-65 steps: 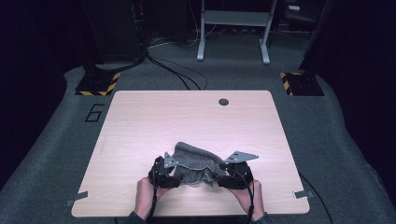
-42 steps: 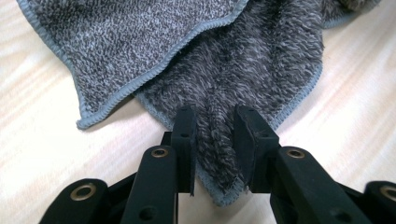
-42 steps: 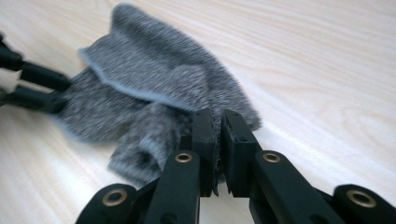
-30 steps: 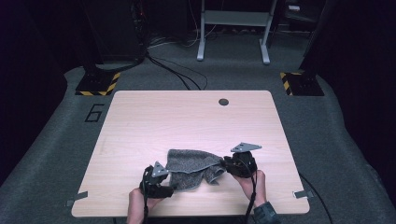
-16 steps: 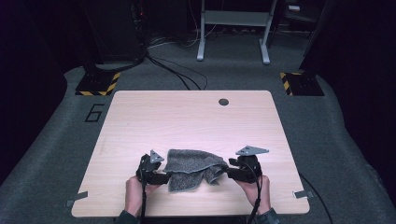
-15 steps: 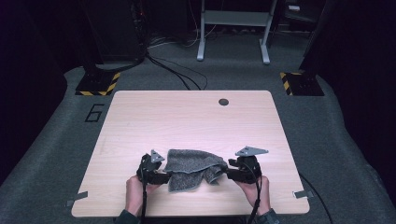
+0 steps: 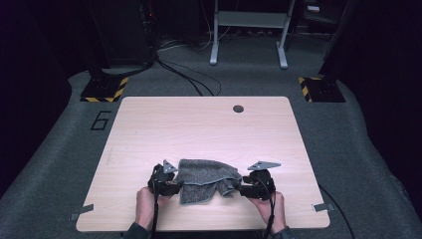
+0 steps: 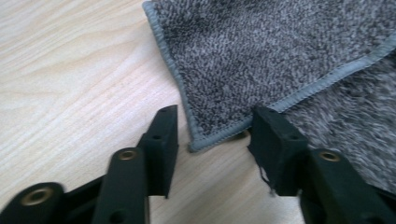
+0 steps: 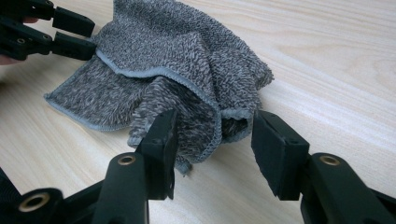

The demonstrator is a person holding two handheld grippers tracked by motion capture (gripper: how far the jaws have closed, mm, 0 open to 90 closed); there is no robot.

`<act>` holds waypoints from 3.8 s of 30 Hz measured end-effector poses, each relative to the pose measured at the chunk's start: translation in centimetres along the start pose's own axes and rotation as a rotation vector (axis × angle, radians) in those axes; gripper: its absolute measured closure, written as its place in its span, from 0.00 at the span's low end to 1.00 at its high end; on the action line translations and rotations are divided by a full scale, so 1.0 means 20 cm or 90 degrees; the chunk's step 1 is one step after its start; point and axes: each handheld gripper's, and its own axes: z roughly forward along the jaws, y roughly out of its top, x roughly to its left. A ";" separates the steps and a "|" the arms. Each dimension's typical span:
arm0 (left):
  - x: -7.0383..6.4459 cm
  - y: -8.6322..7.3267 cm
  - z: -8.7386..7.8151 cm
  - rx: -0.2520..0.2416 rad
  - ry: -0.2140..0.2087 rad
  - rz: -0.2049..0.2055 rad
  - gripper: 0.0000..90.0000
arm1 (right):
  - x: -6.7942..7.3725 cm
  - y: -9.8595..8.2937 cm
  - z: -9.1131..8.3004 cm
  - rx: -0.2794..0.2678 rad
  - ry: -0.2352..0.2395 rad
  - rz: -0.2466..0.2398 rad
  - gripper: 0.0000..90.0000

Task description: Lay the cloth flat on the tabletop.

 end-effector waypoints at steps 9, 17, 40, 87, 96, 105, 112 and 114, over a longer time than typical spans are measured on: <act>-0.04 -0.01 0.00 -0.017 -0.001 0.020 0.93 | 0.03 -0.10 -0.05 -0.022 0.008 0.014 0.60; -0.03 -0.01 0.00 -0.013 -0.008 0.022 0.95 | -0.01 -0.07 -0.07 -0.070 0.037 0.054 0.67; -0.03 -0.02 0.00 -0.024 -0.003 0.023 0.95 | 0.01 -0.04 0.16 -0.012 -0.009 0.006 0.87; 0.16 0.25 -0.05 -0.076 0.017 0.004 0.99 | -0.16 0.27 0.06 -0.050 -0.084 -0.083 0.99; 0.36 0.82 -0.30 -0.164 0.098 0.022 0.99 | -0.27 0.77 -0.02 -0.101 -0.145 -0.113 0.99; 0.24 0.81 -0.56 -0.218 0.140 0.098 0.99 | -0.13 0.95 -0.37 -0.202 -0.150 -0.178 0.99; 0.12 0.41 -0.28 -0.116 0.070 0.096 0.98 | -0.13 0.54 -0.14 -0.094 -0.103 -0.185 0.99; 0.09 0.32 -0.22 -0.095 0.051 0.090 0.98 | -0.13 0.43 -0.07 -0.068 -0.084 -0.157 0.99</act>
